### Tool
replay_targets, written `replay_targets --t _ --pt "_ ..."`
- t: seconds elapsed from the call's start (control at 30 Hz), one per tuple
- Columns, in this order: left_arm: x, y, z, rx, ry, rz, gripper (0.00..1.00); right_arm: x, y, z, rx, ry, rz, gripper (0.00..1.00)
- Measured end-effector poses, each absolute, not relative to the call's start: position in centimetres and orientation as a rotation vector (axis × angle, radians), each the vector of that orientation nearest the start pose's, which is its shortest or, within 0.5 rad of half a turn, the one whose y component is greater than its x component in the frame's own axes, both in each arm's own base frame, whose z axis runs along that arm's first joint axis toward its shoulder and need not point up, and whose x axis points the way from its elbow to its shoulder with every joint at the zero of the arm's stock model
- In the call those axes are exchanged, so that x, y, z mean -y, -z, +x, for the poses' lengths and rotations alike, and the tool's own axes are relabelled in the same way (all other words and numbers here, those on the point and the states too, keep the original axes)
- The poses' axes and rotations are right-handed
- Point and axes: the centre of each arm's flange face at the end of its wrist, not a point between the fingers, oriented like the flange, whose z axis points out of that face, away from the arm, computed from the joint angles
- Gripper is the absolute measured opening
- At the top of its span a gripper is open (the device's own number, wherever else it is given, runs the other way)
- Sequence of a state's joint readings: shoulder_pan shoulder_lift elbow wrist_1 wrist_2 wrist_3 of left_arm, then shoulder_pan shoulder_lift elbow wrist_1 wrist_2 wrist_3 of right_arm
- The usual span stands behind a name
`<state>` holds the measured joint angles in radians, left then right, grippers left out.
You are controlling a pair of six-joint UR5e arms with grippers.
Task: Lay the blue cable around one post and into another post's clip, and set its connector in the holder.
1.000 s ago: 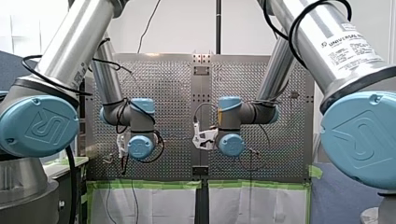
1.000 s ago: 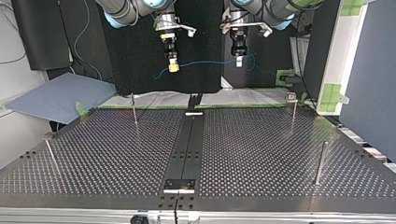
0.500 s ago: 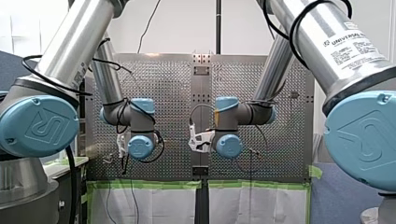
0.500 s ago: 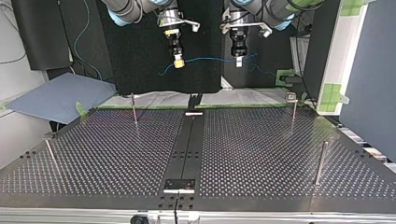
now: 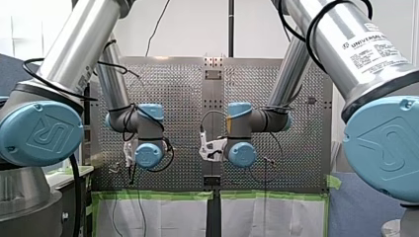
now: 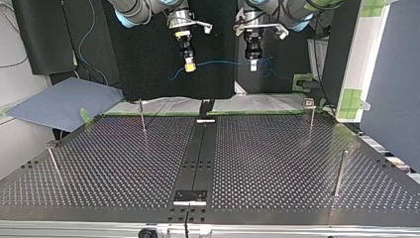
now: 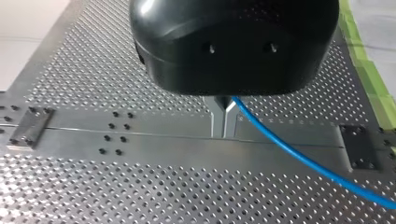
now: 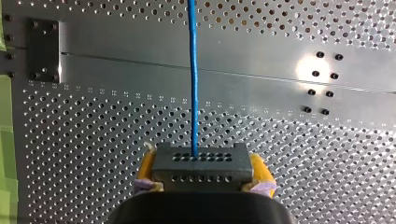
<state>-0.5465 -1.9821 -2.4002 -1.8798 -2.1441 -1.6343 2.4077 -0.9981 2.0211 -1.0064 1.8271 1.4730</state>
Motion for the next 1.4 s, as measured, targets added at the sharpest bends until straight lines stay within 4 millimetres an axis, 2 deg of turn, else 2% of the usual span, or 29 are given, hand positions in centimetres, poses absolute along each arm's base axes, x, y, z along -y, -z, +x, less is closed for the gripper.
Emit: replay_targets --t 0.27,0.37,0.8,0.93,1.13,1.23,1.27,1.4 --pt "25.2 -7.5 26.0 -1.587 0.036 -0.062 0.01 27.4 -8.4 46.5 0.788 -1.542 1.656 0.00" --pt "25.0 -7.3 25.6 -1.595 0.032 -0.059 0.01 27.4 -8.4 46.5 0.788 -1.542 1.656 0.00" --pt "24.8 -7.3 25.4 -1.598 0.032 -0.058 0.01 27.4 -8.3 46.5 0.788 -1.542 1.656 0.00" --pt "25.0 -7.9 25.9 -1.573 0.049 -0.072 0.01 26.5 -8.1 46.4 0.803 -1.534 1.673 0.00" --pt "25.1 -9.5 26.4 -1.547 0.062 -0.090 0.01 24.6 -9.7 46.9 0.830 -1.575 1.691 0.00" --pt "24.9 -10.3 26.5 -1.545 0.060 -0.094 0.01 24.4 -10.8 46.9 0.850 -1.596 1.692 0.00" --pt "24.9 -10.5 26.5 -1.545 0.059 -0.095 0.07 24.5 -11.1 46.9 0.856 -1.602 1.691 0.00" --pt "24.6 -11.4 26.5 -1.544 0.050 -0.104 0.07 24.7 -12.6 46.7 0.883 -1.634 1.690 0.00"
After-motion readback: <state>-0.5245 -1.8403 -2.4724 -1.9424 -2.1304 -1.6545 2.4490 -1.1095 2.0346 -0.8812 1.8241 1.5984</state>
